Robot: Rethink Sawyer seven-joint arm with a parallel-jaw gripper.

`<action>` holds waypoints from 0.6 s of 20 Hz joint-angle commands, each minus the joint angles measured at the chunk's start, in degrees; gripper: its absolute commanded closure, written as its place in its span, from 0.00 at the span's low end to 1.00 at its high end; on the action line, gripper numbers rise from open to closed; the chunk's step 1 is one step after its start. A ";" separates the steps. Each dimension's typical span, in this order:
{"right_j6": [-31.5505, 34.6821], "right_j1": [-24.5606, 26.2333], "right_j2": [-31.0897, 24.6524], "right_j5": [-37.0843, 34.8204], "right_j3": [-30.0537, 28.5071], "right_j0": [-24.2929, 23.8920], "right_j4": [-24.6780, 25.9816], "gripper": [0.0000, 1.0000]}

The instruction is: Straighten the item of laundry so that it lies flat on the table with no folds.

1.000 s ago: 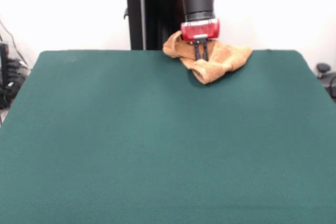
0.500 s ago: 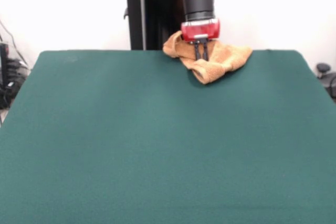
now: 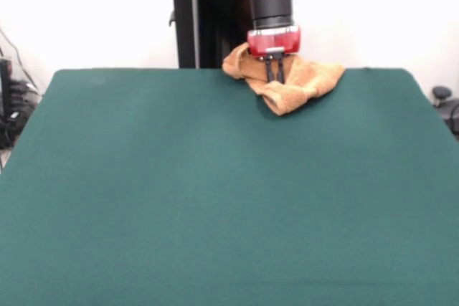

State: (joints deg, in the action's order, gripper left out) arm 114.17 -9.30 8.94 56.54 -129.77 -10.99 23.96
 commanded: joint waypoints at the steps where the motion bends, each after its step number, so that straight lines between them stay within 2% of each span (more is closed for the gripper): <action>1: -0.15 4.01 -6.32 -28.47 19.95 0.14 -3.93 1.00; 5: -2.57 2.09 -8.99 -39.23 23.74 -2.97 0.94 1.00; 12: -4.59 0.69 -13.34 -53.68 29.71 -4.10 3.14 1.00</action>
State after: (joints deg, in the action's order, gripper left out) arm 114.18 -17.82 4.32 33.32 -125.43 -14.95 34.83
